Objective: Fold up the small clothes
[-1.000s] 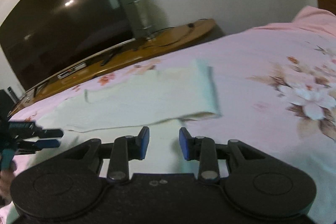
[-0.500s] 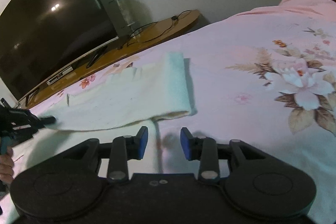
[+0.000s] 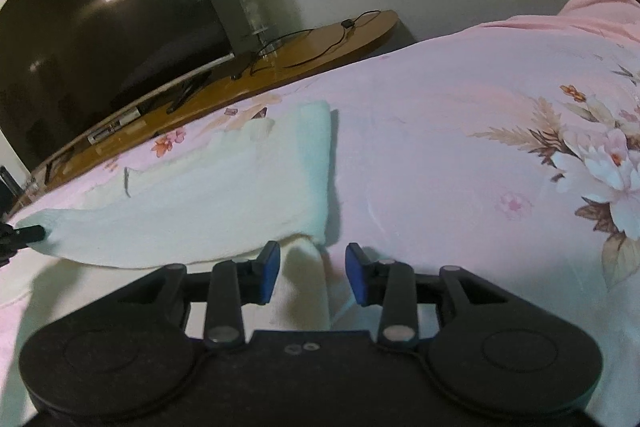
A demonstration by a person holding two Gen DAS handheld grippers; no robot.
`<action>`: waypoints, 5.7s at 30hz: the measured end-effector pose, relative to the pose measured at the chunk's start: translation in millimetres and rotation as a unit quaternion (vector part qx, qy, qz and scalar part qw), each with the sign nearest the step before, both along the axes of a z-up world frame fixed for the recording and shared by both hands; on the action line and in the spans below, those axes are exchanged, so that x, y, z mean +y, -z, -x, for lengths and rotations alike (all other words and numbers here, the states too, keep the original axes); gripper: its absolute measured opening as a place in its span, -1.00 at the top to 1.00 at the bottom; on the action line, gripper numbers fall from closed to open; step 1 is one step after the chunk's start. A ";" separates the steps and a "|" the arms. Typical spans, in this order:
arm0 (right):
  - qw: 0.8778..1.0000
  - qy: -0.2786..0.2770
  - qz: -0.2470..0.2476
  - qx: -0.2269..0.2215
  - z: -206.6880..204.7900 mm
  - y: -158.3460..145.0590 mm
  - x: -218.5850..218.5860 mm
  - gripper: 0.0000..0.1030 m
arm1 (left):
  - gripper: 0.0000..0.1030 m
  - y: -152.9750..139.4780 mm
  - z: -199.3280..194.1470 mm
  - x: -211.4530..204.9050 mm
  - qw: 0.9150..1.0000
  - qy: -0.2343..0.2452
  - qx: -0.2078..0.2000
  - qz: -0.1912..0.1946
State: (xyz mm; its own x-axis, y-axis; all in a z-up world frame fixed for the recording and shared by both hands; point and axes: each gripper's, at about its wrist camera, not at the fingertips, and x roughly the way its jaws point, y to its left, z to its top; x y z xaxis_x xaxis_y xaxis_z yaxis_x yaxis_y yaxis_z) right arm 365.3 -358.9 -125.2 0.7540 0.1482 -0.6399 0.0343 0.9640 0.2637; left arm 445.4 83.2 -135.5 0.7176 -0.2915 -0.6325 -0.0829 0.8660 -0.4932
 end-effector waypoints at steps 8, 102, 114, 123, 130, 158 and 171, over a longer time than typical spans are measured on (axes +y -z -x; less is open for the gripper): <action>1.000 0.002 0.017 -0.003 -1.1 7.6 -1.6 0.64 | 0.94 27.6 0.6 4.1 1.000 -0.001 0.028 -0.006; 0.999 0.033 0.034 -0.027 55.0 -39.5 8.2 0.48 | 0.95 -13.4 127.7 216.2 0.952 -0.282 -0.099 0.061; 0.995 0.084 0.041 -0.038 92.6 -62.1 -33.4 0.46 | 0.95 -47.6 -17.1 -54.3 0.991 0.024 -0.115 -0.061; 0.995 0.096 0.023 -0.015 104.0 -55.7 -55.9 0.26 | 0.09 2.6 -15.2 -185.6 0.976 0.138 -0.070 -0.152; 0.998 0.037 -0.047 -0.029 66.5 -52.4 -12.0 0.21 | -0.02 -17.3 58.8 -91.4 0.987 0.025 -0.077 -0.139; 0.954 -0.177 0.199 -0.135 -37.0 -45.9 178.8 0.92 | -0.02 23.4 39.9 -4.8 0.987 -0.044 -0.005 -0.155; 0.991 -0.066 0.083 -0.079 -23.0 -34.7 80.1 0.91 | -0.01 17.0 41.0 -18.9 0.988 -0.007 -0.023 -0.152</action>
